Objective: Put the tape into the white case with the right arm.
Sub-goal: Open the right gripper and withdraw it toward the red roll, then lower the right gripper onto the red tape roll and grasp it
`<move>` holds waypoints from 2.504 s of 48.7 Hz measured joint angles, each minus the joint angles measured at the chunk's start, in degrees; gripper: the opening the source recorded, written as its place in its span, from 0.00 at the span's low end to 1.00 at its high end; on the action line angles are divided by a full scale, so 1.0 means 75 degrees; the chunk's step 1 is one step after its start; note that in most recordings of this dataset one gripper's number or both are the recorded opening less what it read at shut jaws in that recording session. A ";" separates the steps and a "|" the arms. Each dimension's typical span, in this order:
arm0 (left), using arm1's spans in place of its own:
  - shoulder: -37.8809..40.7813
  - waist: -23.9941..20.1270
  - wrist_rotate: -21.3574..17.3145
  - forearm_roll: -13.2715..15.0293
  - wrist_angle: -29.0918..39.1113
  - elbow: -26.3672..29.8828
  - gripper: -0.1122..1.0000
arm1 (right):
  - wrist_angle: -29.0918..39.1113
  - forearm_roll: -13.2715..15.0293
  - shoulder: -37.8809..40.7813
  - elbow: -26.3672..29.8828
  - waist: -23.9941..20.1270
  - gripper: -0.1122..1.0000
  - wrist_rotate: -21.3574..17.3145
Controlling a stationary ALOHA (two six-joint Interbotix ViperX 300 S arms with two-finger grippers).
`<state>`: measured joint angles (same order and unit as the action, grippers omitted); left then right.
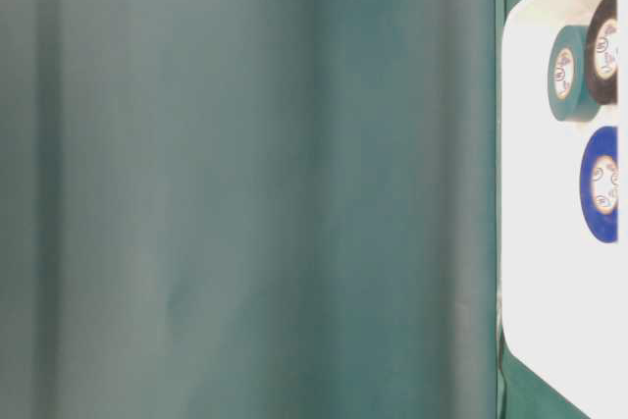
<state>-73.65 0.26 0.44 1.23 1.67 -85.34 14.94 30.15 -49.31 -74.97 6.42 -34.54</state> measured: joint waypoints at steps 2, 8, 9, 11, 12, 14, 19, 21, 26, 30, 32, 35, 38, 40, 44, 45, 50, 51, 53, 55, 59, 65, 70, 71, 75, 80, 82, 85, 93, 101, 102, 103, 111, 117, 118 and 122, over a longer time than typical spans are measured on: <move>0.0000 0.0000 0.0000 0.0000 0.0000 0.0000 0.10 | -0.0012 0.0000 0.0012 0.0000 0.0000 0.68 -0.0012; 0.0000 0.0012 0.0012 0.0000 0.0000 0.0000 0.10 | -0.0152 0.0000 0.0023 -0.0059 -0.0211 0.68 0.0000; 0.0000 0.0012 0.0000 0.0000 0.0000 -0.0012 0.10 | -0.0187 0.0000 0.0023 -0.0070 -0.0316 0.68 -0.0012; 0.0000 0.0000 0.0000 0.0000 0.0000 0.0000 0.10 | -0.0258 0.0000 0.0023 -0.0105 -0.0492 0.68 -0.0012; 0.0000 0.0012 0.0000 0.0000 0.0000 0.0000 0.10 | -0.0281 -0.0012 0.0023 -0.0129 -0.0574 0.68 -0.0012; 0.0000 0.0000 0.0000 0.0000 0.0000 0.0000 0.10 | -0.0340 -0.0012 0.0023 -0.0164 -0.0785 0.68 0.0000; 0.0000 0.0012 0.0000 0.0000 0.0000 0.0000 0.10 | -0.0457 -0.0012 0.0023 -0.0211 -0.1383 0.68 0.0000; 0.0000 0.0012 0.0000 -0.0012 0.0000 0.0000 0.10 | -0.0480 0.0000 0.0023 -0.0211 -0.1641 0.68 0.0000; 0.0000 0.0012 0.0000 0.0000 0.0000 0.0000 0.10 | -0.0492 0.0047 0.0023 -0.0211 -0.2145 0.68 -0.0012; 0.0000 0.0012 0.0012 0.0000 0.0000 0.0000 0.10 | -0.0504 0.0105 0.0035 -0.0223 -0.2496 0.68 0.0012; 0.0000 0.0012 0.0000 0.0000 0.0000 0.0000 0.10 | -0.0504 0.0141 0.0035 -0.0223 -0.2613 0.68 0.0012; 0.0000 0.0012 0.0000 0.0000 0.0000 -0.0012 0.10 | -0.0504 0.0199 0.0047 -0.0211 -0.2742 0.68 0.0012; 0.0000 0.0000 0.0000 0.0000 0.0000 -0.0012 0.10 | -0.0527 0.0246 0.0059 -0.0223 -0.2801 0.68 0.0012; 0.0000 0.0000 0.0000 0.0000 0.0000 0.0000 0.10 | -0.0539 0.0270 0.0082 -0.0223 -0.2801 0.68 0.0012; 0.0000 0.0000 0.0000 0.0000 0.0000 0.0000 0.10 | -0.0551 0.0305 0.0141 -0.0223 -0.2801 0.68 0.0012; 0.0000 0.0000 0.0000 0.0000 0.0000 0.0000 0.10 | -0.0562 0.0305 0.0176 -0.0223 -0.2801 0.68 0.0012; 0.0000 0.0000 0.0000 0.0000 0.0000 -0.0012 0.10 | -0.0562 0.0316 0.0363 -0.0223 -0.2813 0.68 0.0012; 0.0000 0.0012 0.0000 0.0000 0.0000 0.0000 0.10 | -0.0562 0.0316 0.0422 -0.0211 -0.2801 0.68 0.0012; 0.0000 0.0000 0.0000 0.0000 0.0000 0.0000 0.10 | -0.0574 0.0316 0.0527 -0.0211 -0.2813 0.68 0.0012; 0.0000 0.0012 0.0000 -0.0012 0.0000 0.0000 0.10 | -0.0562 0.0316 0.0656 -0.0188 -0.2813 0.68 0.0012; 0.0000 0.0000 0.0000 0.0000 0.0000 -0.0012 0.10 | -0.0609 0.0316 0.0973 -0.0059 -0.2813 0.68 0.0035; 0.0000 0.0012 0.0000 0.0000 0.0000 -0.0012 0.10 | -0.0773 0.0316 0.1430 0.0199 -0.2801 0.68 0.0059; 0.0000 0.0000 0.0000 -0.0012 0.0012 -0.0012 0.10 | -0.0996 0.0363 0.1863 0.0469 -0.2813 0.68 0.0082; 0.0000 0.0000 0.0000 0.0000 0.0000 0.0000 0.10 | -0.1043 0.0387 0.1980 0.0527 -0.2813 0.68 0.0082; 0.0000 0.0000 0.0000 0.0000 0.0000 -0.0012 0.10 | -0.1254 0.0504 0.2438 0.0797 -0.2813 0.68 0.0082; 0.0000 0.0000 0.0000 0.0000 0.0000 0.0000 0.10 | -0.1512 0.0727 0.3094 0.1195 -0.2859 0.68 0.0094; 0.0000 0.0000 0.0000 0.0000 0.0000 0.0000 0.10 | -0.1629 0.0797 0.3352 0.1371 -0.2871 0.68 0.0082; 0.0000 0.0000 0.0000 0.0000 0.0000 0.0000 0.10 | -0.1770 0.0879 0.3773 0.1641 -0.2883 0.68 0.0082; 0.0000 0.0000 0.0000 0.0000 0.0000 0.0000 0.10 | -0.1969 0.0926 0.4746 0.2320 -0.2883 0.69 0.0082; 0.0000 0.0000 0.0000 0.0000 0.0000 -0.0012 0.10 | -0.2016 0.0937 0.5613 0.2965 -0.2906 0.68 0.0094; 0.0000 0.0000 0.0000 0.0000 0.0000 0.0000 0.10 | -0.2016 0.0926 0.5707 0.3035 -0.2930 0.68 0.0082; 0.0000 0.0000 0.0000 -0.0012 0.0000 -0.0012 0.10 | -0.2016 0.0937 0.5824 0.3141 -0.2953 0.68 0.0082; 0.0000 0.0000 0.0000 0.0000 -0.0012 -0.0012 0.10 | -0.2016 0.1008 0.6457 0.3750 -0.3129 0.68 0.0082; 0.0000 -0.0012 0.0000 0.0000 -0.0012 0.0000 0.10 | -0.2016 0.1020 0.6785 0.4031 -0.3234 0.68 0.0082; 0.0000 0.0000 0.0000 -0.0012 -0.0012 -0.0012 0.10 | -0.2016 0.1020 0.6832 0.4066 -0.3246 0.68 0.0082; 0.0000 0.0000 0.0012 0.0000 -0.0012 -0.0012 0.10 | -0.2016 0.1020 0.6961 0.4207 -0.3293 0.68 0.0082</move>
<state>-73.65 0.26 0.53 1.23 1.58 -85.43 -0.18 37.79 2.90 -43.42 -18.28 -33.93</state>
